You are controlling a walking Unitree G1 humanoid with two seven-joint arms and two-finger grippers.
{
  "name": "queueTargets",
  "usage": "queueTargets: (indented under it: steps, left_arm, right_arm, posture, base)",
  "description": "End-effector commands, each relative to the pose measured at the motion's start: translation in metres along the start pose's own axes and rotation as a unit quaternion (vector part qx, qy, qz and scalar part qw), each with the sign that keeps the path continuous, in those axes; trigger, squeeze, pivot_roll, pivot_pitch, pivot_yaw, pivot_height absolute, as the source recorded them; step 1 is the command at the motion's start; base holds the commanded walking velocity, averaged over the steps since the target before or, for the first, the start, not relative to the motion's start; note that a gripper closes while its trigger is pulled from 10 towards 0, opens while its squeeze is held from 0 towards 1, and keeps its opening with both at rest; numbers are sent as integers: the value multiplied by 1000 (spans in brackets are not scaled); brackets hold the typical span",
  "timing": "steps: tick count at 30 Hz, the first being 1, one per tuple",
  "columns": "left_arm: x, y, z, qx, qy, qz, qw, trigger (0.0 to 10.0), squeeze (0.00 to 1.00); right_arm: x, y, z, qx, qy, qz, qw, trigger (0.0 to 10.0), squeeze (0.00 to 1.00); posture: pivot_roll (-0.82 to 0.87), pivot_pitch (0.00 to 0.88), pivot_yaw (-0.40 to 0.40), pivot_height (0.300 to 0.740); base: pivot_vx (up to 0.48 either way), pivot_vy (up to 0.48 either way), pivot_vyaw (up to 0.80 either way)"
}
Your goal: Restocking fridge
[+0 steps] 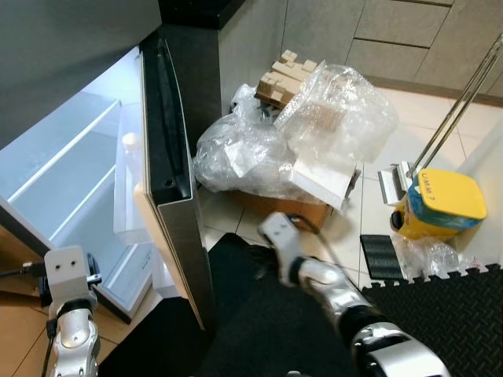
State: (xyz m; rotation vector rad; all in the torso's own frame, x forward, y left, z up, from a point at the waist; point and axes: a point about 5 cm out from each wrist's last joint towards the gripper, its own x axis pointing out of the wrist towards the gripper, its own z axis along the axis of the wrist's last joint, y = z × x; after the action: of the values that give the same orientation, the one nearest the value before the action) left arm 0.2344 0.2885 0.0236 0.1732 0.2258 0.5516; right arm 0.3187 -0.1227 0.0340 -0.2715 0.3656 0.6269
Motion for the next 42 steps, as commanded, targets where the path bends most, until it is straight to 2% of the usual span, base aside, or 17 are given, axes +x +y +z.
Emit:
queueTargets:
  steps: [1, 2, 3, 5, 6, 8, 10, 11, 12, 14, 17, 21, 26, 29, 34, 38, 42]
  left_arm:
    - [-9, 6, -25, 20, 61, 18, 998, 10000, 0]
    - [-15, 11, -41, 32, 103, 26, 994, 10000, 0]
    - [-15, 11, -41, 32, 103, 26, 994, 10000, 0]
    - [-29, 21, -69, 65, 178, 45, 981, 10000, 0]
    - [-29, 21, -69, 65, 178, 45, 981, 10000, 0]
    - [-43, 30, -89, 77, 238, 58, 966, 10000, 0]
    - [-43, 30, -89, 77, 238, 58, 966, 10000, 0]
    - [-57, 18, -106, 39, 293, -1, 955, 10000, 0]
    - [-57, 18, -106, 39, 293, -1, 955, 10000, 0]
    - [-72, -8, -117, 24, 324, -105, 940, 10000, 0]
    - [-78, -16, -120, 24, 332, -134, 933, 10000, 0]
    - [-80, -29, -118, 30, 320, -160, 933, 10000, 0]
    - [-80, -33, -118, 42, 323, -159, 932, 10000, 0]
    - [-82, -37, -118, 16, 325, -164, 931, 10000, 0]
    - [-81, -37, -118, 2, 322, -168, 932, 10000, 0]
    - [-76, -41, -111, -50, 302, -164, 938, 10000, 0]
    - [-75, -44, -109, -55, 294, -174, 938, 10000, 0]
  right_arm:
    - [-9, -1, -28, 20, 55, -49, 997, 10000, 0]
    - [-23, -9, -51, 29, 97, -95, 990, 10000, 0]
    - [-23, -9, -51, 29, 97, -95, 990, 10000, 0]
    - [-47, -11, -87, 50, 156, -138, 977, 10000, 0]
    - [-47, -11, -87, 50, 156, -138, 977, 10000, 0]
    - [-63, -4, -111, 80, 182, -149, 969, 10000, 0]
    - [-63, -4, -111, 80, 182, -149, 969, 10000, 0]
    - [-77, 5, -131, 109, 206, -167, 958, 10000, 0]
    - [-77, 5, -131, 109, 206, -167, 958, 10000, 0]
    - [-84, 20, -145, 110, 228, -162, 954, 10000, 0]
    - [-86, 28, -150, 97, 241, -149, 954, 10000, 0]
    - [-85, 41, -153, 69, 251, -117, 958, 10000, 0]
    - [-85, 48, -156, 54, 261, -100, 959, 10000, 0]
    - [-87, 52, -160, 42, 274, -83, 957, 10000, 0]
    - [-88, 55, -161, 31, 278, -78, 957, 10000, 0]
    - [-85, 51, -156, 34, 258, -94, 961, 10000, 0]
    - [-83, 48, -152, 41, 245, -108, 963, 10000, 0]
  posture:
    - [-51, 138, 22, 719]
    - [-53, 133, 27, 719]
    - [-53, 133, 27, 719]
    - [-62, 125, 34, 719]
    - [-62, 125, 34, 719]
    - [-66, 120, 35, 719]
    - [-66, 120, 35, 719]
    - [-63, 111, 31, 719]
    - [-63, 111, 31, 719]
    - [-64, 104, 36, 719]
    - [-65, 104, 37, 719]
    - [-65, 103, 40, 719]
    - [-68, 103, 38, 719]
    - [-70, 102, 39, 719]
    - [-69, 96, 35, 719]
    - [-67, 92, 33, 719]
    - [-66, 90, 35, 719]
  base:
    - [0, 0, 0]
    - [0, 0, 0]
    - [0, 0, 0]
    - [0, 0, 0]
    - [0, 0, 0]
    - [0, 0, 0]
    - [0, 0, 0]
    - [0, 0, 0]
    - [0, 0, 0]
    - [0, 0, 0]
    - [0, 0, 0]
    - [0, 0, 600]
    - [0, 0, 800]
    - [0, 0, 800]
    - [0, 0, 800]
    - [0, 0, 800]
    - [0, 0, 800]
